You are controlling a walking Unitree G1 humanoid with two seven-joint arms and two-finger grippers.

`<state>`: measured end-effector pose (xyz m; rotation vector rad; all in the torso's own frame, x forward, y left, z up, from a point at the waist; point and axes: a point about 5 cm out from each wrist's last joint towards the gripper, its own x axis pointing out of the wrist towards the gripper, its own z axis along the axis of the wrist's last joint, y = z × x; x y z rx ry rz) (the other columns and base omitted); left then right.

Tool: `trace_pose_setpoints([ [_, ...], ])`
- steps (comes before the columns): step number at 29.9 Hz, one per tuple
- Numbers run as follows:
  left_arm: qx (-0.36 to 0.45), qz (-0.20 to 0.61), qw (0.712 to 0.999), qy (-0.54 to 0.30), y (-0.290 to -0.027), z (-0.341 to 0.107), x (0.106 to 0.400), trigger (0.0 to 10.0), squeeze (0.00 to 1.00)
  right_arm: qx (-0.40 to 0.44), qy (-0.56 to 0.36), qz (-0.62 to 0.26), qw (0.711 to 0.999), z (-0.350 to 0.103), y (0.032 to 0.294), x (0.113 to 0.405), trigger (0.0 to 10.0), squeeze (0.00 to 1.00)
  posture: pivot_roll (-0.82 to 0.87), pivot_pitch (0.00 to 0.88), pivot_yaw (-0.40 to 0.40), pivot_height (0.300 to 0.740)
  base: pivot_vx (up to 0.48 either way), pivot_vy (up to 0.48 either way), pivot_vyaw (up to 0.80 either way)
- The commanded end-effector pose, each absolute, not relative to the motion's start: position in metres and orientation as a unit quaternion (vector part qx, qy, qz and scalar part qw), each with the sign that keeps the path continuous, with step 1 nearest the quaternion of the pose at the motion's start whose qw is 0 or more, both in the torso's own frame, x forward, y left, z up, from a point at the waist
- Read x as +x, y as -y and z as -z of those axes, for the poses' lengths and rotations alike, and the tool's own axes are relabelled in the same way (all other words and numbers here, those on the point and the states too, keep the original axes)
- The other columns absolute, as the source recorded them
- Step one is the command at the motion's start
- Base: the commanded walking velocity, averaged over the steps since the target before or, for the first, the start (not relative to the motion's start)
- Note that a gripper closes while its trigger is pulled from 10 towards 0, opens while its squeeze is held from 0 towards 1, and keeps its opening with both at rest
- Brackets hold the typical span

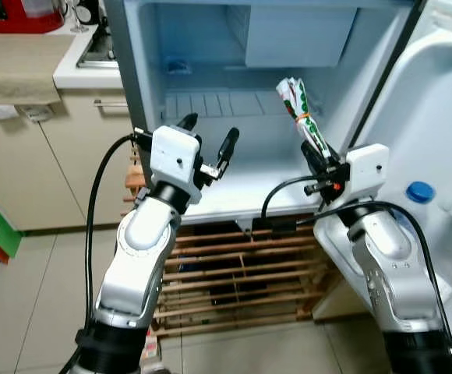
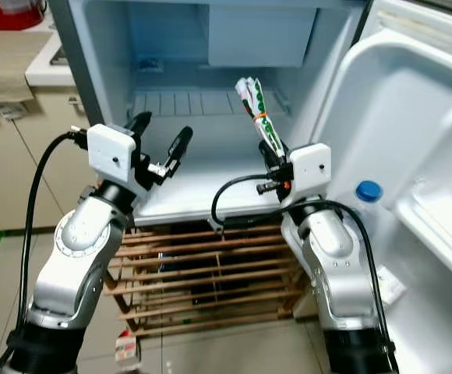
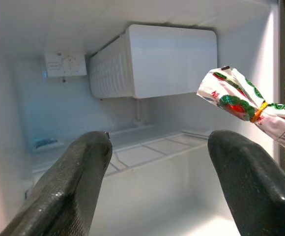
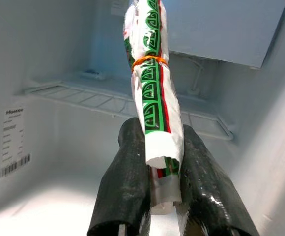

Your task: Restocking fridge

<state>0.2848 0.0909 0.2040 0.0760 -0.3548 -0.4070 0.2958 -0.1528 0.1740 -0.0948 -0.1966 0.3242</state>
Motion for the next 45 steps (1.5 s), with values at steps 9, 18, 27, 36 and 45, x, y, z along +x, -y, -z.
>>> trace_pose_setpoints([
  [9,0.027,0.203,0.967,0.154,-0.091,-0.198,0.282,10.0,0.00,-0.130,0.083,-0.126,0.980,-0.166,0.201,0.286,10.0,0.00,-0.10,0.037,-0.048,0.740,0.000,0.000,0.00],
  [18,0.027,0.207,0.966,0.154,-0.088,-0.199,0.284,10.0,0.00,-0.153,0.091,-0.121,0.977,-0.167,0.206,0.287,10.0,0.00,-0.11,0.016,-0.042,0.740,0.000,0.000,0.00],
  [27,0.030,0.206,0.966,0.153,-0.090,-0.198,0.284,10.0,0.00,-0.164,0.084,-0.131,0.974,-0.162,0.210,0.286,10.0,0.00,-0.10,0.007,-0.043,0.740,0.000,0.000,0.00],
  [36,0.032,0.207,0.967,0.148,-0.088,-0.191,0.288,10.0,0.00,-0.089,0.082,-0.184,0.975,-0.160,0.167,0.306,10.0,0.00,-0.09,0.000,-0.042,0.740,0.000,0.000,0.00],
  [45,0.038,0.217,0.968,0.123,-0.091,-0.183,0.286,10.0,0.00,-0.011,0.040,-0.149,0.988,-0.149,0.156,0.333,10.0,0.00,-0.05,0.035,-0.045,0.740,0.000,0.000,0.00],
])
